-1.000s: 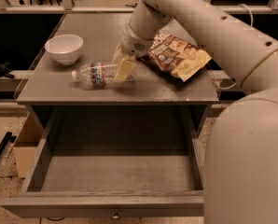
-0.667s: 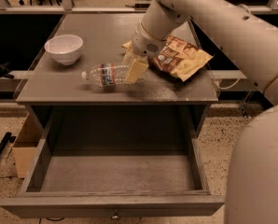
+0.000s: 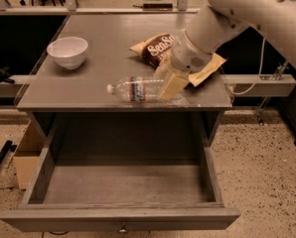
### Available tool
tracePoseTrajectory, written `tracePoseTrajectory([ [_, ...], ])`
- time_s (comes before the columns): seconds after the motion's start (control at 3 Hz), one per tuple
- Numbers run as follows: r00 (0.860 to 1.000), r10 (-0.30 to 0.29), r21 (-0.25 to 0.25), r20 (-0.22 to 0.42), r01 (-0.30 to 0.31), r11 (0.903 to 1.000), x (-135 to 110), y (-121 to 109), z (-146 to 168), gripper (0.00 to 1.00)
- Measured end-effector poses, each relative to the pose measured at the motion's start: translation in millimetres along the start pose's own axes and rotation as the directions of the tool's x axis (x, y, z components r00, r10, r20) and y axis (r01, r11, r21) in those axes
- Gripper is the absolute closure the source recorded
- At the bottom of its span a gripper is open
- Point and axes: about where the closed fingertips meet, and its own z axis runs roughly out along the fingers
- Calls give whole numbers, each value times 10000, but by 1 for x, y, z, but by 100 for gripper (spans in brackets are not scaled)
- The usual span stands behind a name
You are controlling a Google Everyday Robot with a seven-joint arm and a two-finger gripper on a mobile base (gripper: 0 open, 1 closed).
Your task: Place water bottle into top drawer
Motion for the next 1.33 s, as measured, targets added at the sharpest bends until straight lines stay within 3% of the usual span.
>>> tracePoseTrajectory([
  [1.0, 9997, -120, 249, 215, 115, 9996, 13, 98, -38, 100],
  [1.33, 9933, 239, 602, 1133, -309, 9977, 22, 131, -44, 100],
])
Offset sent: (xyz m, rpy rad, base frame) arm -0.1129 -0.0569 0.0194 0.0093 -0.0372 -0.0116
